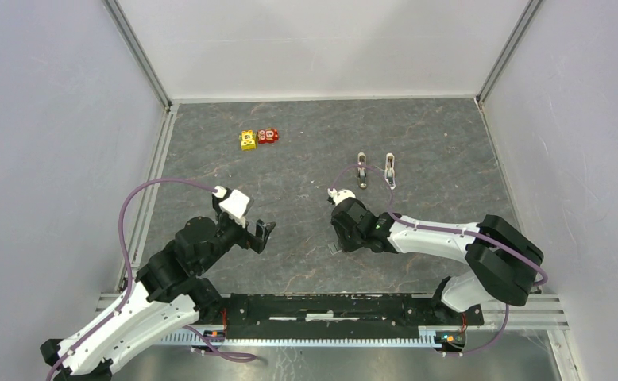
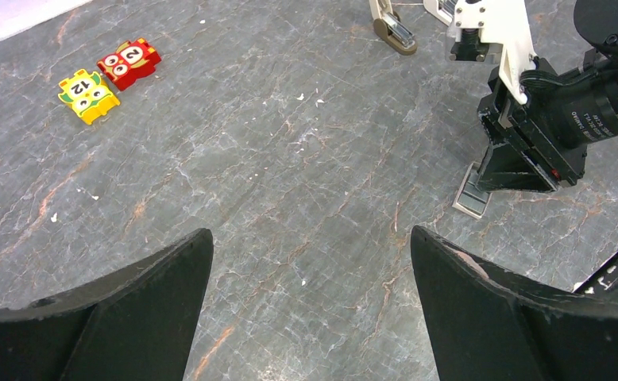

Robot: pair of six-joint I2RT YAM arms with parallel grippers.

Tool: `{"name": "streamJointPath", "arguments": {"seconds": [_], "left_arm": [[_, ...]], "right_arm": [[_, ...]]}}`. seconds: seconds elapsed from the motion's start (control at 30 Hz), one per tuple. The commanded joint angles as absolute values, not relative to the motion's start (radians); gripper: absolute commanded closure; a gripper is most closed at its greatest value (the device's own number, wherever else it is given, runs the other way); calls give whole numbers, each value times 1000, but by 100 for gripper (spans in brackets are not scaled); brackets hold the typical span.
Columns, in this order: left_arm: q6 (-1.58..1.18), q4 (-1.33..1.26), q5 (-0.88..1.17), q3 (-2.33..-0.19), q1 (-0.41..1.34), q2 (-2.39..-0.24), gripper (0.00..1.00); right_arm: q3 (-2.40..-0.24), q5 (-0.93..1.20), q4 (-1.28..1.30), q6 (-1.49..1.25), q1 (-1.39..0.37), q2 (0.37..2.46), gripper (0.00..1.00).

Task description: Load the staples into the stapler

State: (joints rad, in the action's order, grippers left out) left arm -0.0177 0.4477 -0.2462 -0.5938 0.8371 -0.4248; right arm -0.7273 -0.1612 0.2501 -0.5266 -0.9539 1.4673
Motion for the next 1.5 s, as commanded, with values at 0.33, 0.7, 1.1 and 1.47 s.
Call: {"name": "streamJointPath", "arguments": {"seconds": [0.33, 0.7, 1.1, 1.47], "left_arm": [[-2, 429, -260, -623, 834, -434, 0], [-2, 429, -261, -620, 834, -430, 0], [-2, 430, -263, -621, 835, -425, 0], [-1, 430, -265, -620, 834, -425, 0]], "right_arm": [[-726, -169, 226, -525, -958, 1473, 74], [-715, -169, 226, -532, -957, 1467, 75], [-728, -185, 235, -533, -957, 1451, 81], [-764, -206, 264, -524, -957, 1430, 81]]}}
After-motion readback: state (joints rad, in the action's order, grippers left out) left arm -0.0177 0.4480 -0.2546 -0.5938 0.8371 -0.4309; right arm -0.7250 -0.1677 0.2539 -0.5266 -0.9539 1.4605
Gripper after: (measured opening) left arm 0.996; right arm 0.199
